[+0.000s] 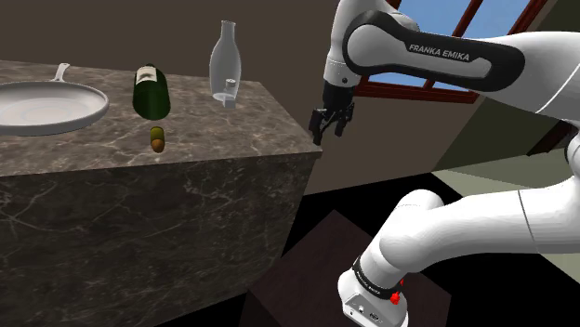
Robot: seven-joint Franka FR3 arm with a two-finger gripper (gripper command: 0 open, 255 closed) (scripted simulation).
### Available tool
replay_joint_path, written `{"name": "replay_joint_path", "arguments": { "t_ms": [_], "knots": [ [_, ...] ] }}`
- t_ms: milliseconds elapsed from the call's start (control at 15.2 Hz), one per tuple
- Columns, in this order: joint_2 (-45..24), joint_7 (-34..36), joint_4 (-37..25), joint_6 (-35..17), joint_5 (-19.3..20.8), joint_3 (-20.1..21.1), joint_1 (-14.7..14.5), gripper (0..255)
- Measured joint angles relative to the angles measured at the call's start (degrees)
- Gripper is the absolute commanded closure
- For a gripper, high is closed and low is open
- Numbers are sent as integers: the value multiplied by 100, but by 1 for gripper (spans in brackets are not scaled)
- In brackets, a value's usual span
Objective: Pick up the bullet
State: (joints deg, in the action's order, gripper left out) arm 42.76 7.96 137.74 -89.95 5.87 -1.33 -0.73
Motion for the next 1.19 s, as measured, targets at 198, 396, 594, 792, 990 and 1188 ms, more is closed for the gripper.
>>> {"name": "replay_joint_path", "arguments": {
  "t_ms": [198, 396, 594, 792, 990, 1188],
  "knots": [
    [-106, 181, -48, -68, -115, 121, -44, 0],
    [-473, 598, -238, -275, -360, 398, -137, 0],
    [-876, 1029, -441, -520, -574, 674, -217, 0],
    [-1296, 1462, -727, -715, -745, 945, -288, 0],
    [-1755, 1905, -1104, -866, -864, 1215, -349, 0],
    [-2275, 2331, -1556, -1004, -910, 1455, -387, 0]
  ]
}}
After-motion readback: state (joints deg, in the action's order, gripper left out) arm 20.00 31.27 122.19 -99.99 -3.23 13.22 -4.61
